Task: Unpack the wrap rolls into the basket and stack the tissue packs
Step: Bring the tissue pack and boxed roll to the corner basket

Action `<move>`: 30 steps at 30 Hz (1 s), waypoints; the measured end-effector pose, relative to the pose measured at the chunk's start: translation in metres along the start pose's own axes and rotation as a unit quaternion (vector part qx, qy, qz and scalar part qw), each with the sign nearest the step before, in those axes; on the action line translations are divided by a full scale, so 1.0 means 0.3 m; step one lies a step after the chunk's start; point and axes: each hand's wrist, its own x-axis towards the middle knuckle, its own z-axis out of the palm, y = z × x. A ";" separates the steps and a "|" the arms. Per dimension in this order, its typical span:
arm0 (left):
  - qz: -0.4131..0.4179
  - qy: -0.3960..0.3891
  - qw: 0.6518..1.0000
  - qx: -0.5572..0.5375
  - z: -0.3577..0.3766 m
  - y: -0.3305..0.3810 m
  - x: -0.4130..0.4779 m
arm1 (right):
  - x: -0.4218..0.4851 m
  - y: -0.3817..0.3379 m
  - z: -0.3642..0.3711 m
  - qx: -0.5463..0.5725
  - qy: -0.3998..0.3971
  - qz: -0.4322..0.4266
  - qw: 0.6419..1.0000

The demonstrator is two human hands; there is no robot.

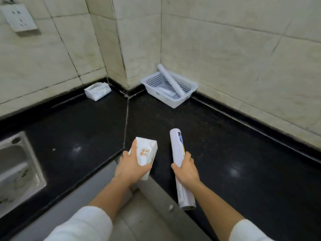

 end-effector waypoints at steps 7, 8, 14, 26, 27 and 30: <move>-0.016 0.019 0.999 -0.020 -0.146 -0.155 0.387 | 0.264 -0.312 0.167 -0.016 -0.017 0.002 1.000; -0.013 0.016 1.000 -0.024 -0.161 -0.169 0.448 | 0.309 -0.353 0.184 -0.013 -0.017 -0.001 1.000; -0.017 0.022 1.000 -0.006 -0.253 -0.244 0.820 | 0.609 -0.603 0.284 0.015 -0.020 -0.022 0.999; 0.007 0.021 0.998 0.057 -0.372 -0.388 1.304 | 0.891 -0.893 0.497 0.062 -0.004 0.011 0.998; 0.013 0.007 0.998 0.060 -0.372 -0.403 1.317 | 0.889 -0.902 0.514 0.058 -0.001 0.014 0.998; 0.017 -0.036 0.998 0.057 -0.368 -0.446 1.328 | 0.868 -0.922 0.551 0.031 0.003 0.028 0.999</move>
